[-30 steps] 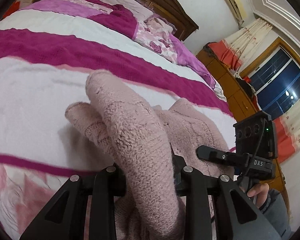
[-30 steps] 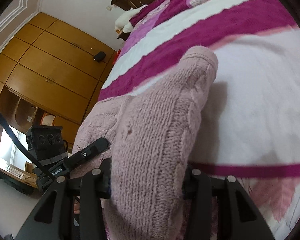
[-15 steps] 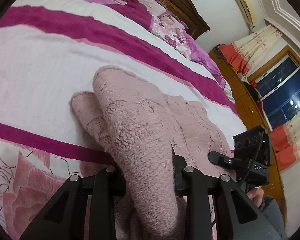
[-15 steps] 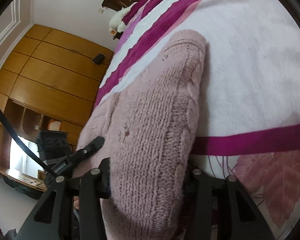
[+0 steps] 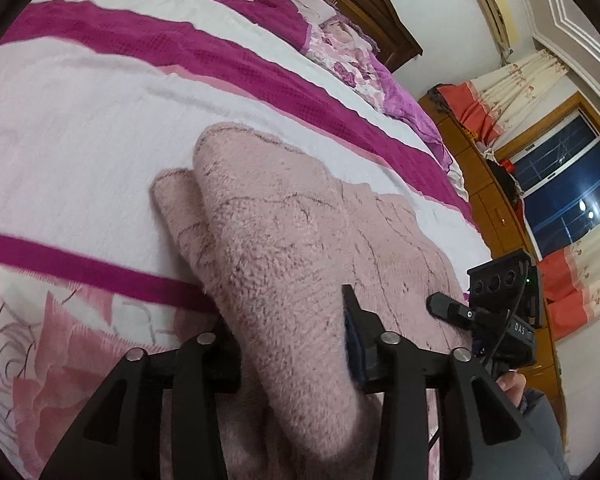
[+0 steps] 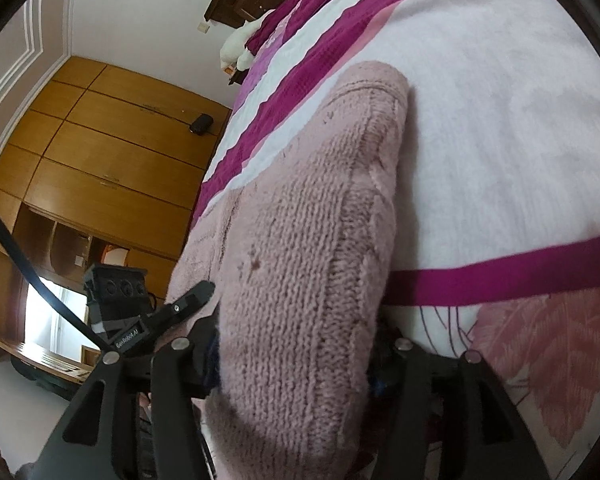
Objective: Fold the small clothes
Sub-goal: 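Lift the held end with both tools and fold it over the rest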
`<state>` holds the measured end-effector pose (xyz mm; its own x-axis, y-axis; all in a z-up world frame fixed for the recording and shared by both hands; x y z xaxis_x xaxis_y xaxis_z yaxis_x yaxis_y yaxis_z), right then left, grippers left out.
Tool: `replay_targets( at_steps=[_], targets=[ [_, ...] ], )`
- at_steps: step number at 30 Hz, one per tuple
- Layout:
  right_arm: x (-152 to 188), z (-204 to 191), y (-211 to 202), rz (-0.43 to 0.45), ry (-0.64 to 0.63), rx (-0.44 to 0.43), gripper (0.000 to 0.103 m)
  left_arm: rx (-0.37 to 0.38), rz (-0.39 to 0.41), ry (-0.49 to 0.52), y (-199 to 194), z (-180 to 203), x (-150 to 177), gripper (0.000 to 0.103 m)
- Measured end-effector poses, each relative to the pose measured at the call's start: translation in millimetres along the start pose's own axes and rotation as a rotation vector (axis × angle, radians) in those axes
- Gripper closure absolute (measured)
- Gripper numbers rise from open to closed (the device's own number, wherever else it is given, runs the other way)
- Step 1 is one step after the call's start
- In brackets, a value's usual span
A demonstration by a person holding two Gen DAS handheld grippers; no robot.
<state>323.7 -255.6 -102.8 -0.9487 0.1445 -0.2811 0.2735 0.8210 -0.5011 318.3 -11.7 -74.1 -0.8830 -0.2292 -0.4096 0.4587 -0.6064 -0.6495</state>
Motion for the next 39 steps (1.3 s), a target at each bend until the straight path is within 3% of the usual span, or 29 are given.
replay_targets(
  at_steps=[4, 10, 17, 22, 27, 29, 30, 31, 32, 33, 34, 35, 39],
  targets=[
    [6, 1, -12, 0.007, 0.02, -0.004, 0.035, 0.022, -0.011, -0.053, -9, -9, 7, 0.066],
    [20, 1, -39, 0.027, 0.026, 0.003, 0.025, 0.047, -0.001, -0.069, -32, -15, 26, 0.06],
    [44, 9, -68, 0.109, 0.024, 0.032, 0.024, 0.091, 0.017, -0.114, -49, -18, 50, 0.054],
    [63, 4, -70, 0.145, -0.069, 0.004, 0.017, 0.067, 0.021, -0.045, -44, -10, 62, 0.05],
    [70, -15, -54, 0.078, -0.113, -0.082, 0.012, 0.124, -0.007, 0.011, -28, 3, 59, 0.044],
    [71, -22, -41, 0.033, -0.133, -0.068, 0.012, 0.118, -0.016, 0.032, -23, 6, 60, 0.044],
    [72, -24, -37, 0.02, -0.143, -0.054, 0.012, 0.11, -0.017, 0.043, -22, 8, 60, 0.045],
    [74, -24, -33, 0.006, -0.149, -0.042, 0.013, 0.109, -0.014, 0.054, -23, 10, 62, 0.053],
    [76, -25, -30, -0.005, -0.152, -0.038, 0.016, 0.121, -0.015, 0.052, -24, 11, 63, 0.063],
    [78, -28, -28, -0.021, -0.162, -0.039, 0.031, 0.128, -0.021, 0.039, -24, 10, 63, 0.088],
    [80, -28, -25, -0.041, -0.158, -0.035, 0.066, 0.138, -0.029, 0.02, -24, 9, 64, 0.091],
    [82, -25, -22, -0.057, -0.131, -0.028, 0.078, 0.137, -0.021, 0.005, -24, 8, 63, 0.093],
    [81, -24, -26, -0.015, -0.064, -0.062, 0.081, 0.191, -0.005, -0.045, -32, 11, 65, 0.098]
  ],
)
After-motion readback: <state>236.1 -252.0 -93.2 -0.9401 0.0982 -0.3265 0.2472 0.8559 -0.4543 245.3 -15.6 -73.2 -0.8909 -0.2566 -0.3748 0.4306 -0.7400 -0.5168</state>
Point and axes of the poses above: each gripper's, at about its wrist camera, not at the fingertips, and y roughly the way its jaws point, z to its right, x to its underside, the point moved 6 cm from there along y, roughly the way its jaws point, and after that the axes turned 2 degrees about -z, right-handed, at the moved point
